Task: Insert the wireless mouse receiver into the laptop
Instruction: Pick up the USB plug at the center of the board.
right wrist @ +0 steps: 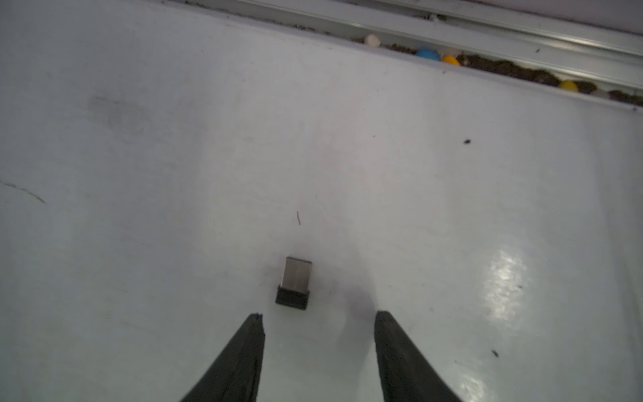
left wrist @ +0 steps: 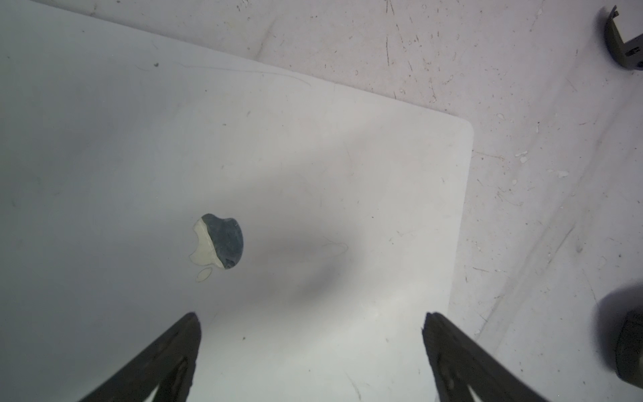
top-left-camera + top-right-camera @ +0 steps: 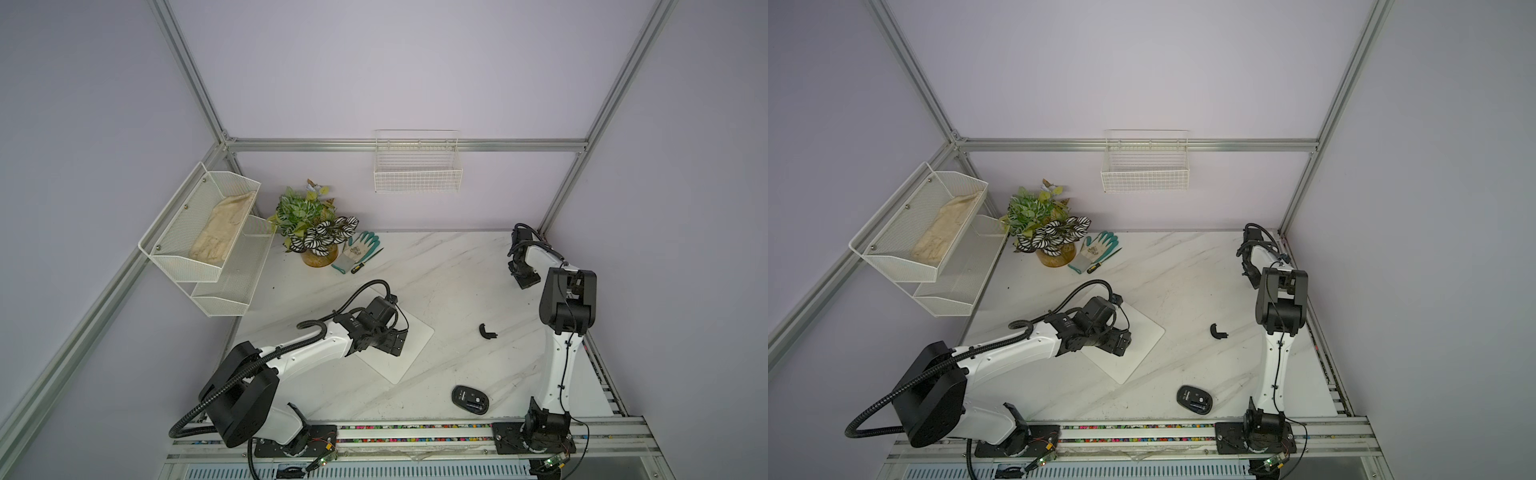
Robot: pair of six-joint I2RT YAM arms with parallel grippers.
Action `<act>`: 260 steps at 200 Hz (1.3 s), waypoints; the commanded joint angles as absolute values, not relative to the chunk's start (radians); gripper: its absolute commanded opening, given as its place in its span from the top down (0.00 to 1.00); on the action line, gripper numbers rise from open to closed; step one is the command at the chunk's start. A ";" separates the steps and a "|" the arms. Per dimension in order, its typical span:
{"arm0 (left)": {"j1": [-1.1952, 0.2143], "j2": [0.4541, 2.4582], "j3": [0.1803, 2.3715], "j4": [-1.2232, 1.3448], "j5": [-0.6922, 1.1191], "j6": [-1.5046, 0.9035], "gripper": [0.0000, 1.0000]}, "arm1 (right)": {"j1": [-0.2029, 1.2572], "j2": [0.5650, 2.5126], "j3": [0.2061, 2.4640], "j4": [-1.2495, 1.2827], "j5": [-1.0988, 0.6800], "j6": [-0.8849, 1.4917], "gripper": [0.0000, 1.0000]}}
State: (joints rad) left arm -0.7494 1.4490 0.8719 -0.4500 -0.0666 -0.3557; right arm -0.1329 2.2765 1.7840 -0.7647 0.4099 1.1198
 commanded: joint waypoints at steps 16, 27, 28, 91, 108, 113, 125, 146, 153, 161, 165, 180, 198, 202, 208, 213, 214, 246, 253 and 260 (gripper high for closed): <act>-0.754 1.474 0.930 -0.430 -0.069 -0.350 0.00 | -0.138 2.321 1.812 -0.745 0.442 1.108 0.55; -0.755 1.478 0.929 -0.431 -0.069 -0.352 0.00 | -0.138 2.328 1.815 -0.743 0.451 1.098 0.55; -0.755 1.478 0.929 -0.431 -0.069 -0.352 0.00 | -0.137 2.328 1.814 -0.743 0.453 1.097 0.55; -0.754 1.499 0.936 -0.431 -0.070 -0.351 0.00 | -0.138 2.371 1.842 -0.730 0.483 1.037 0.56; -0.753 1.499 0.936 -0.430 -0.074 -0.348 0.00 | -0.138 2.381 1.849 -0.724 0.477 1.026 0.56; -0.754 1.498 0.936 -0.430 -0.075 -0.347 0.00 | -0.138 2.383 1.853 -0.725 0.477 1.024 0.57; -0.754 1.498 0.935 -0.430 -0.077 -0.347 0.00 | -0.137 2.388 1.857 -0.726 0.475 1.019 0.58; -0.754 1.501 0.937 -0.430 -0.079 -0.347 0.00 | -0.138 2.391 1.851 -0.728 0.470 1.004 0.60; -0.754 1.502 0.937 -0.431 -0.078 -0.345 0.00 | -0.138 2.390 1.846 -0.727 0.468 0.998 0.60; -0.754 1.500 0.937 -0.431 -0.080 -0.345 0.00 | -0.137 2.388 1.839 -0.724 0.463 0.991 0.60; -0.755 1.500 0.936 -0.432 -0.080 -0.344 0.00 | -0.138 2.388 1.835 -0.725 0.462 0.988 0.60; -0.754 1.498 0.936 -0.432 -0.081 -0.345 0.00 | -0.138 2.383 1.821 -0.724 0.459 0.972 0.61; -0.754 1.492 0.932 -0.435 -0.086 -0.345 0.00 | -0.138 2.383 1.807 -0.716 0.454 0.948 0.66; -0.754 1.490 0.930 -0.434 -0.087 -0.345 0.00 | -0.138 2.383 1.806 -0.715 0.453 0.946 0.67; -0.755 1.487 0.928 -0.437 -0.090 -0.347 0.00 | -0.138 2.385 1.805 -0.716 0.451 0.940 0.68; -0.754 1.484 0.927 -0.438 -0.092 -0.347 0.00 | -0.138 2.386 1.802 -0.714 0.448 0.933 0.69; -0.756 1.484 0.926 -0.438 -0.093 -0.347 0.00 | -0.137 2.387 1.802 -0.714 0.447 0.931 0.69; -0.755 1.467 0.920 -0.444 -0.108 -0.348 0.00 | -0.138 2.395 1.793 -0.710 0.420 0.905 0.76; -0.755 1.464 0.920 -0.446 -0.111 -0.348 0.00 | -0.136 2.396 1.790 -0.709 0.415 0.899 0.78; -0.754 1.462 0.920 -0.448 -0.113 -0.349 0.00 | -0.136 2.396 1.786 -0.707 0.409 0.895 0.79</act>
State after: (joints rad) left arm -0.7494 1.4830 0.8730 -0.4503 -0.0872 -0.3553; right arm -0.1329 2.3432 1.8332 -0.6746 0.4664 0.9199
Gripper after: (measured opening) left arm 0.999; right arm 0.225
